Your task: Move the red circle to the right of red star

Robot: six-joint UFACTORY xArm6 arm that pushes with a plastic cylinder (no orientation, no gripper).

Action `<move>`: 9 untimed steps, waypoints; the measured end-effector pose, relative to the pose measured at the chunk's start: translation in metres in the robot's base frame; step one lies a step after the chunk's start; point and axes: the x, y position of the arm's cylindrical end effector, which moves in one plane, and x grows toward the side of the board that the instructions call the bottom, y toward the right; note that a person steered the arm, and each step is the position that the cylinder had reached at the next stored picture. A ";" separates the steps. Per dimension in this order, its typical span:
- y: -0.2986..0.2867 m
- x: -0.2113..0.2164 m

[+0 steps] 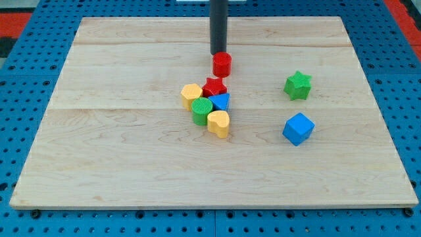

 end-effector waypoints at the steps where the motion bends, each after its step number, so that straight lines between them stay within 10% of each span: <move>1: -0.006 0.023; 3: -0.070 0.006; 9: 0.042 0.065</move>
